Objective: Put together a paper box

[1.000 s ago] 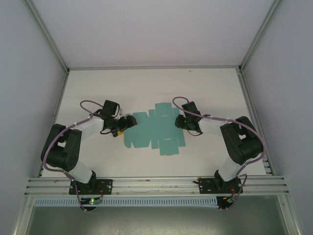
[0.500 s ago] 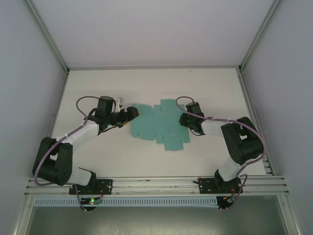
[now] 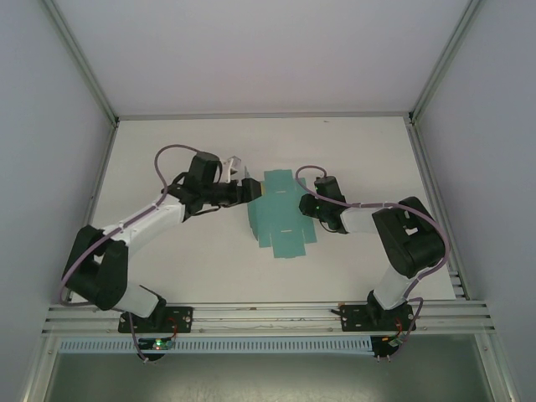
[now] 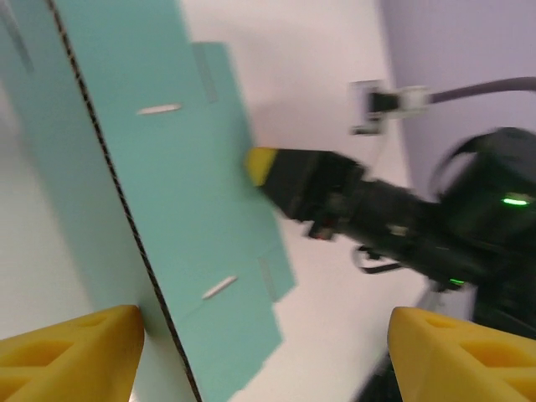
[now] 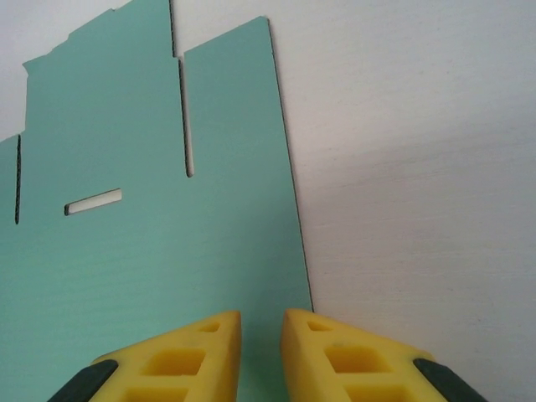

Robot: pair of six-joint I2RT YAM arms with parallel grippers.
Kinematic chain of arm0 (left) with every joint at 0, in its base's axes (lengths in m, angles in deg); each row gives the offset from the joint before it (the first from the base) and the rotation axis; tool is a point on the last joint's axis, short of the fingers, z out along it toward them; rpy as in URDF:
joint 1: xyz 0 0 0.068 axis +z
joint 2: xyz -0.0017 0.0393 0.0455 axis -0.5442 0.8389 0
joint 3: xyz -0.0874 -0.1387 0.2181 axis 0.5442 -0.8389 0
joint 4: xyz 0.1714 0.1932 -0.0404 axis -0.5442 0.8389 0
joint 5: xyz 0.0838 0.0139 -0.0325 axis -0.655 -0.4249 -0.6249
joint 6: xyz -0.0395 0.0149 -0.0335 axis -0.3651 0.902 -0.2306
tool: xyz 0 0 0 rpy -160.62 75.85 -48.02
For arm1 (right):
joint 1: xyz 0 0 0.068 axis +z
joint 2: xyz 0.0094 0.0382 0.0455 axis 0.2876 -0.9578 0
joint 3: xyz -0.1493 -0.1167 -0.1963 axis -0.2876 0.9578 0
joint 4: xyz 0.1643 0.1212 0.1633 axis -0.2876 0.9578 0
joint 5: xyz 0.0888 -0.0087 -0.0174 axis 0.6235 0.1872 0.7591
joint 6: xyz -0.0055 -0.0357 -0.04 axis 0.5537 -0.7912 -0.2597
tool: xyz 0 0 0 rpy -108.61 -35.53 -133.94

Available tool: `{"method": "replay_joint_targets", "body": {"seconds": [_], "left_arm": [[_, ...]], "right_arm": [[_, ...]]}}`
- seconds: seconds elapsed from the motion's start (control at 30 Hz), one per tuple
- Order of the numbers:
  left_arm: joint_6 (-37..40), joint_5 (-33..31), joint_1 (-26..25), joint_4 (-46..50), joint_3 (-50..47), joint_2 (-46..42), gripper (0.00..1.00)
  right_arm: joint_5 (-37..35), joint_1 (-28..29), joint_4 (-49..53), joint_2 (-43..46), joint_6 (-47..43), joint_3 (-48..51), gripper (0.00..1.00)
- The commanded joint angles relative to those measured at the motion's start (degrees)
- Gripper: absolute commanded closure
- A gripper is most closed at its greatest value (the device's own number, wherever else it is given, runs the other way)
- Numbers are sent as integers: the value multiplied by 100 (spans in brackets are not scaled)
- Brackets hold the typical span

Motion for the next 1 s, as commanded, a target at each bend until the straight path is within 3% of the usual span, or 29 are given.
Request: {"method": "replay_joint_targets", "body": {"seconds": [0.0,0.2,0.53,0.67,0.8,0.9,0.97], "left_arm": [[551,-1196,-265,1600,390,195,25],[608,-1689,-315,2067,695,654,36],[670,-2171,-405,2117,914,663,82],[840,-2125,-406,2029,902,195,98],[1105,-1729,-397,1696,846,-515,100],[1228,-1348,-394,1418,784,-1146,100],[1287,-1000,-394,1101,680,-1618,100]], "right_arm": [[721,223,1511,-546,142,478,75],[699,245,1482,-608,142,438,75],[402,237,2014,-207,-149,166,70],[166,123,2561,695,-407,-77,56],[295,-208,2782,2093,-762,-129,36],[958,-692,2705,3224,-1101,-30,10],[1610,-1150,2500,3904,-1208,81,5]]}}
